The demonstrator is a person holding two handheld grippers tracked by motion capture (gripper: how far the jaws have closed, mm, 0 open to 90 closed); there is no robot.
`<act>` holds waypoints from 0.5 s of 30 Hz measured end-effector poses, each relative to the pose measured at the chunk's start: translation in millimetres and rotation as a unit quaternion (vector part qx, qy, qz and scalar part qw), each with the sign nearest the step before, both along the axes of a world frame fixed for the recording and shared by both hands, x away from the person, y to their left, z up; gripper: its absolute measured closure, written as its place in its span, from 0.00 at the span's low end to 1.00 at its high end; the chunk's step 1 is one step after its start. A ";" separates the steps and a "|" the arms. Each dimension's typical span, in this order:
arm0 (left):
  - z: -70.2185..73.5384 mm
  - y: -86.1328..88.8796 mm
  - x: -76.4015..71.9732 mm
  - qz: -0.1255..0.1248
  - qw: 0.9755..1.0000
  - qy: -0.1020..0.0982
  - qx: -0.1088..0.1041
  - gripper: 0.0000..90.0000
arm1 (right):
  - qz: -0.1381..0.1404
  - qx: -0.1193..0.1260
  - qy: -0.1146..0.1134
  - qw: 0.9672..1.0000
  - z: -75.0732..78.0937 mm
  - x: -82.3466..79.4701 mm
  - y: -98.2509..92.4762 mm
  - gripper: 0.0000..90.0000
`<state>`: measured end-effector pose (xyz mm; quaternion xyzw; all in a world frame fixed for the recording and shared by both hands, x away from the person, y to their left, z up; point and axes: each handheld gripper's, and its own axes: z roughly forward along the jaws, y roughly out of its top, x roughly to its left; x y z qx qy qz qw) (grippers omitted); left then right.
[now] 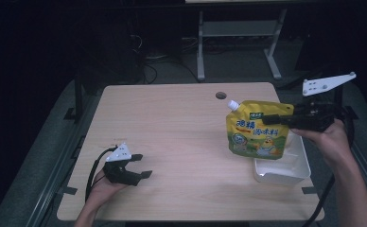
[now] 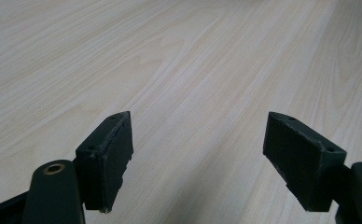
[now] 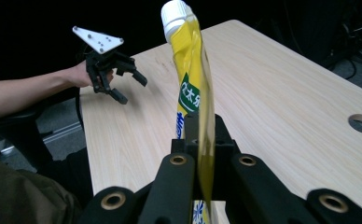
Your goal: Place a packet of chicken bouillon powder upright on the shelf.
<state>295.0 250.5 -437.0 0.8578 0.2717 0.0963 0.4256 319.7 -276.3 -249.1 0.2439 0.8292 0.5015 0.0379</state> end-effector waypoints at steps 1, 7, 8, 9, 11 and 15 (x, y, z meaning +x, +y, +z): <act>0.1 -0.1 0.0 0.000 1.000 0.000 0.000 0.26 | -0.002 0.001 0.000 1.000 0.0 -0.6 -1.6 1.00; 0.4 -1.0 -0.5 -0.001 1.000 -0.002 0.000 0.26 | -0.014 -0.005 0.001 1.000 -0.9 -5.2 -12.3 1.00; 0.3 -1.2 -0.5 -0.001 1.000 -0.002 0.000 0.26 | -0.017 -0.004 0.000 1.000 -1.2 -6.1 -14.7 1.00; 0.4 -1.4 -0.6 -0.002 1.000 -0.002 0.001 0.26 | -0.019 -0.004 0.000 1.000 -1.5 -6.5 -16.3 1.00; 0.6 -1.4 -0.6 -0.002 1.000 -0.002 0.001 0.26 | -0.023 -0.003 0.000 1.000 -2.0 -7.7 -20.5 1.00; 0.6 -1.1 -0.5 -0.001 1.000 -0.003 0.000 0.26 | -0.034 -0.001 0.002 0.999 -3.1 -10.2 -29.6 1.00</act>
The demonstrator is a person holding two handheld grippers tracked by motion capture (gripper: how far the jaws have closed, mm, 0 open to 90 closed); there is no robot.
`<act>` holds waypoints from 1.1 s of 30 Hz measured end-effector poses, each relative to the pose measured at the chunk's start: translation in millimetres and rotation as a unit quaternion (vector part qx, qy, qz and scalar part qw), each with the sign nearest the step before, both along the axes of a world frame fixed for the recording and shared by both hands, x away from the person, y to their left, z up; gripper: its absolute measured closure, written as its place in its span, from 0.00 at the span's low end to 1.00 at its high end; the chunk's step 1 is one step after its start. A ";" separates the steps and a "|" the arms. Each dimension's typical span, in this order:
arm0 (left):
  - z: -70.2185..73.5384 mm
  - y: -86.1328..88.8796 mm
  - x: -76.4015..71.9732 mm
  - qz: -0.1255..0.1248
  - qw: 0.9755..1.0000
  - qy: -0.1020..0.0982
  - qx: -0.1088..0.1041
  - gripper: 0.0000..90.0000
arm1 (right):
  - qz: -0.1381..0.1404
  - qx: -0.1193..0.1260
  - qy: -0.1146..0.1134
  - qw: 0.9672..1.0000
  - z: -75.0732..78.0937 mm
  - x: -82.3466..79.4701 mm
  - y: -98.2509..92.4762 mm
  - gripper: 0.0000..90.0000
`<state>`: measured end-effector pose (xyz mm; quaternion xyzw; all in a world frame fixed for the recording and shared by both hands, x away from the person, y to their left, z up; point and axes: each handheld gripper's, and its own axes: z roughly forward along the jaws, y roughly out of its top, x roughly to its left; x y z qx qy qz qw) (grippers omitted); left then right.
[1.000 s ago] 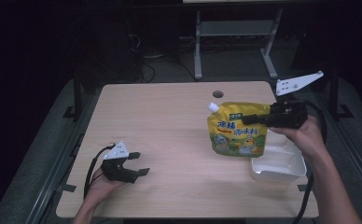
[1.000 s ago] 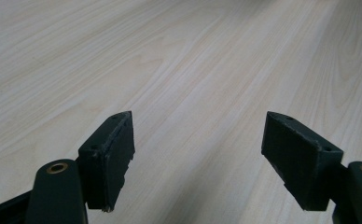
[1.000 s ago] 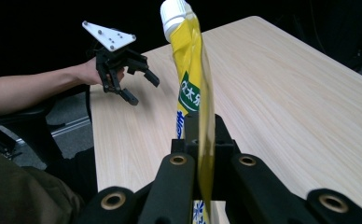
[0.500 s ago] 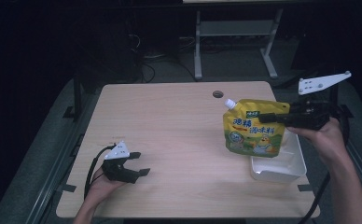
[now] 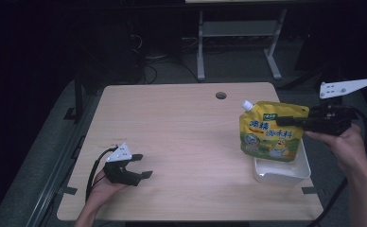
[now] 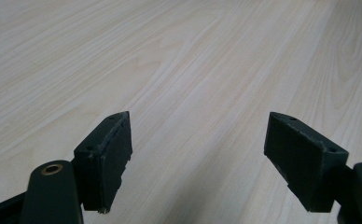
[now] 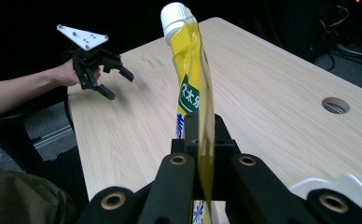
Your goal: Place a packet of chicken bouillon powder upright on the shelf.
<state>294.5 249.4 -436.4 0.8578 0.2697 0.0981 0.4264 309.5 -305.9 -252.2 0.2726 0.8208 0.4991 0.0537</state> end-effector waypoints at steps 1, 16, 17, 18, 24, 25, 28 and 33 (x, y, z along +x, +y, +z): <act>-0.2 0.0 0.1 0.001 1.000 0.000 0.000 0.26 | -0.004 0.000 0.000 1.000 -0.5 -0.5 -2.4 1.00; -0.7 0.3 0.4 0.002 1.000 0.000 0.001 0.25 | -0.040 -0.001 0.013 0.999 -15.2 -3.4 -30.5 1.00; -0.8 0.3 0.4 0.001 1.000 0.000 0.001 0.25 | -0.041 -0.001 0.014 0.999 -16.5 -3.3 -32.0 1.00; -0.9 0.2 0.4 0.001 1.000 0.000 0.001 0.25 | -0.043 0.000 0.014 0.999 -17.8 -3.2 -33.5 1.00; -0.4 0.5 0.1 0.001 1.000 -0.001 0.000 0.25 | -0.056 -0.006 0.020 0.998 -24.9 -3.8 -40.0 1.00; -0.5 0.4 0.0 0.001 1.000 -0.002 0.000 0.25 | -0.058 -0.007 0.020 0.998 -26.0 -4.0 -40.5 1.00; -0.2 -0.1 -0.4 0.000 1.000 -0.002 0.002 0.25 | -0.062 -0.007 0.022 0.998 -29.9 -4.3 -41.9 1.00; -0.1 0.1 -0.3 0.000 1.000 -0.003 0.001 0.25 | -0.064 -0.009 0.029 0.997 -37.9 -5.0 -43.1 1.00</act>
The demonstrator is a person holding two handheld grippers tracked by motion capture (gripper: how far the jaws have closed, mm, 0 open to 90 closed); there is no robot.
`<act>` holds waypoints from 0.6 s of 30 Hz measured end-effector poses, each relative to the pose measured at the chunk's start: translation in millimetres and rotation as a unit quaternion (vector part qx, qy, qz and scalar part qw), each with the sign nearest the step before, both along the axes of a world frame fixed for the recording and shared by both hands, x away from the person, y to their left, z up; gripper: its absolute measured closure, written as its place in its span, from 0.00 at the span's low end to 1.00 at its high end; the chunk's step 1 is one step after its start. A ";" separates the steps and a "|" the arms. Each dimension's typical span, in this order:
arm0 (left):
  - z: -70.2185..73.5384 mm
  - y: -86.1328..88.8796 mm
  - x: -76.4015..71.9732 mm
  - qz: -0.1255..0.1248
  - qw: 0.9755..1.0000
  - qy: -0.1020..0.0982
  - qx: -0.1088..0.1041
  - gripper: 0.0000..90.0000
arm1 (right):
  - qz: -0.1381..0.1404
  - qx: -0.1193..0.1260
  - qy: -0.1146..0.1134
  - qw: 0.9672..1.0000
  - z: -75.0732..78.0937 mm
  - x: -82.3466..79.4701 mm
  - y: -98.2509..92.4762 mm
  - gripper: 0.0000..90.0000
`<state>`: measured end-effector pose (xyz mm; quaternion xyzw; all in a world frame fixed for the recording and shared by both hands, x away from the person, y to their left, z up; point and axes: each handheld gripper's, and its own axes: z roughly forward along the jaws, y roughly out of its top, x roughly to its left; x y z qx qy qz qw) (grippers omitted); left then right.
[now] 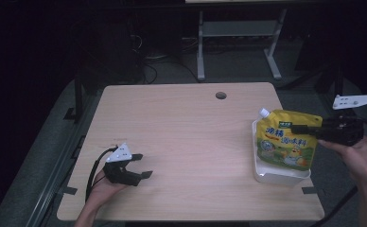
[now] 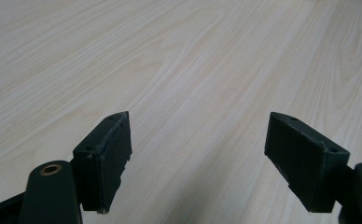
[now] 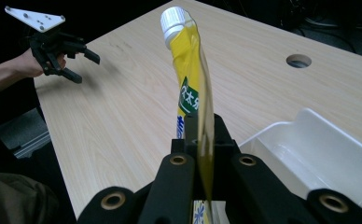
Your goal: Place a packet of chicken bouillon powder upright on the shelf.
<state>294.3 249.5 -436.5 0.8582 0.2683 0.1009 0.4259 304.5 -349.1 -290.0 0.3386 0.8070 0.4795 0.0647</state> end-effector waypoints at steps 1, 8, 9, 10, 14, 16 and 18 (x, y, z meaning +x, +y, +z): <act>-0.1 0.0 0.1 0.000 1.000 0.000 0.000 0.25 | -0.001 0.000 0.002 1.000 -1.7 -0.2 -0.2 1.00; -0.3 0.3 0.3 0.000 1.000 0.000 0.000 0.25 | -0.005 0.002 0.007 1.000 -12.2 1.3 -1.2 1.00; -0.3 0.6 0.4 0.000 1.000 0.000 -0.001 0.25 | -0.006 0.003 0.008 1.000 -13.6 1.5 -0.7 1.00; -0.4 0.8 0.5 0.001 1.000 0.000 -0.001 0.25 | -0.006 0.002 0.009 1.000 -15.0 1.8 -0.2 1.00; 0.4 2.1 0.2 0.003 1.000 0.000 -0.003 0.25 | -0.006 0.001 0.014 1.000 -20.8 3.1 1.6 1.00; 0.5 2.5 0.2 0.003 1.000 0.001 -0.002 0.25 | -0.007 0.002 0.015 1.000 -23.8 3.1 2.0 1.00; 0.1 2.9 0.4 0.004 1.000 0.001 -0.003 0.25 | -0.008 0.003 0.016 1.000 -26.5 2.8 1.7 1.00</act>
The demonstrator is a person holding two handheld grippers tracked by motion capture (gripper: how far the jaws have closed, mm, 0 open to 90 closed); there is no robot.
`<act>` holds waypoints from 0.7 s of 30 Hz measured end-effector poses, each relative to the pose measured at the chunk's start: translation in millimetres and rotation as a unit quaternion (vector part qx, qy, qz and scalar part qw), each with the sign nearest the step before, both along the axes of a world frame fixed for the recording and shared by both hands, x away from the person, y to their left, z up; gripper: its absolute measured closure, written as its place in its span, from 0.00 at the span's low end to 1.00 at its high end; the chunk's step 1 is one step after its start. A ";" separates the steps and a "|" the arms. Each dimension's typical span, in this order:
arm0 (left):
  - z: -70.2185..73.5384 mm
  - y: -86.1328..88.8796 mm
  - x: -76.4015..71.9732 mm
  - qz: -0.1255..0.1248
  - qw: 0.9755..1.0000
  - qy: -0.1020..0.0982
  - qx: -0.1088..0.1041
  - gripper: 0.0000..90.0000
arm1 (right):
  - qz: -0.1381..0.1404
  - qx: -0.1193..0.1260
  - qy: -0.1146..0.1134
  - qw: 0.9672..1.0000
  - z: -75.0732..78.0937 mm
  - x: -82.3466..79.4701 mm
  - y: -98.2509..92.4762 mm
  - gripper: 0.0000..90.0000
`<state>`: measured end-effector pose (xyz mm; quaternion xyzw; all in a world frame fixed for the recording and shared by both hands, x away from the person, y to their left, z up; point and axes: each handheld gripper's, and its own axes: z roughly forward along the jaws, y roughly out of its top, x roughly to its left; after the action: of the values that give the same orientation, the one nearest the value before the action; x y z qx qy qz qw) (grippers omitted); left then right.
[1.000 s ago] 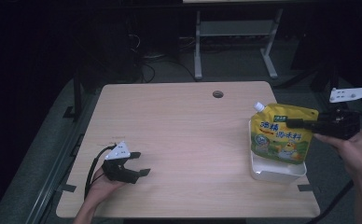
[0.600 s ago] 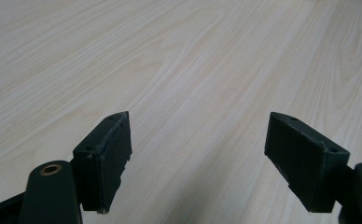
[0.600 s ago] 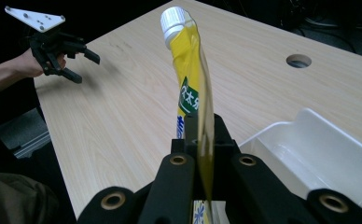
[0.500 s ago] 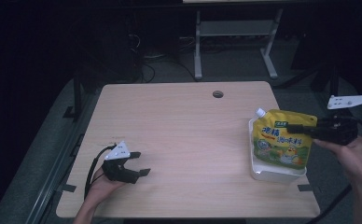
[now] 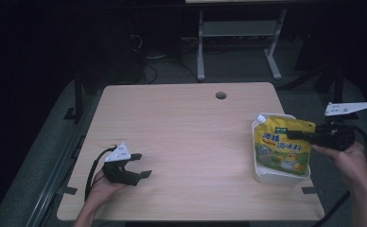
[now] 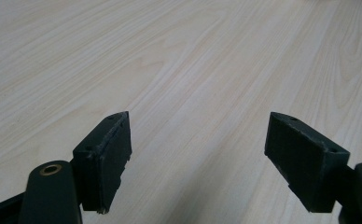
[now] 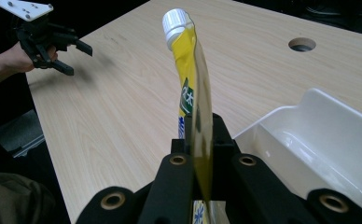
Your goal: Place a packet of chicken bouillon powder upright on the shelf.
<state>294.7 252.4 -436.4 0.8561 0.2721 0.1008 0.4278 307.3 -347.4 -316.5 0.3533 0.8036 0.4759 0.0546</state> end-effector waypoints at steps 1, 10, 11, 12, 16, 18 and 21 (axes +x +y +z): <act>-0.2 0.1 0.2 0.000 1.000 0.000 0.001 0.25 | -0.001 0.001 0.001 1.000 -2.2 -0.1 -0.7 1.00; -0.5 -0.8 0.6 -0.002 1.000 0.001 0.003 0.25 | -0.008 0.008 0.004 1.000 -11.9 0.2 -3.5 1.00; -0.6 -1.0 0.6 -0.002 1.000 0.001 0.003 0.25 | -0.009 0.008 0.005 1.000 -12.2 0.3 -3.4 0.99; -0.5 -1.0 0.6 -0.002 1.000 0.001 0.004 0.25 | -0.009 0.008 0.005 1.000 -12.6 0.4 -3.4 0.99; -0.1 -0.4 0.5 -0.002 1.000 0.000 0.004 0.25 | -0.011 0.009 0.008 1.000 -15.2 1.0 -4.0 0.99; -0.1 -0.2 0.4 -0.001 1.000 0.000 0.003 0.25 | -0.013 0.007 0.011 1.000 -17.7 1.0 -3.9 0.99; -0.5 -0.5 0.5 -0.002 1.000 0.001 0.003 0.25 | -0.014 0.004 0.013 1.000 -20.8 1.0 -3.7 0.99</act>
<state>295.2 251.9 -436.9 0.8581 0.2704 0.1003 0.4248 308.3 -351.1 -337.3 0.3710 0.7973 0.4736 0.0493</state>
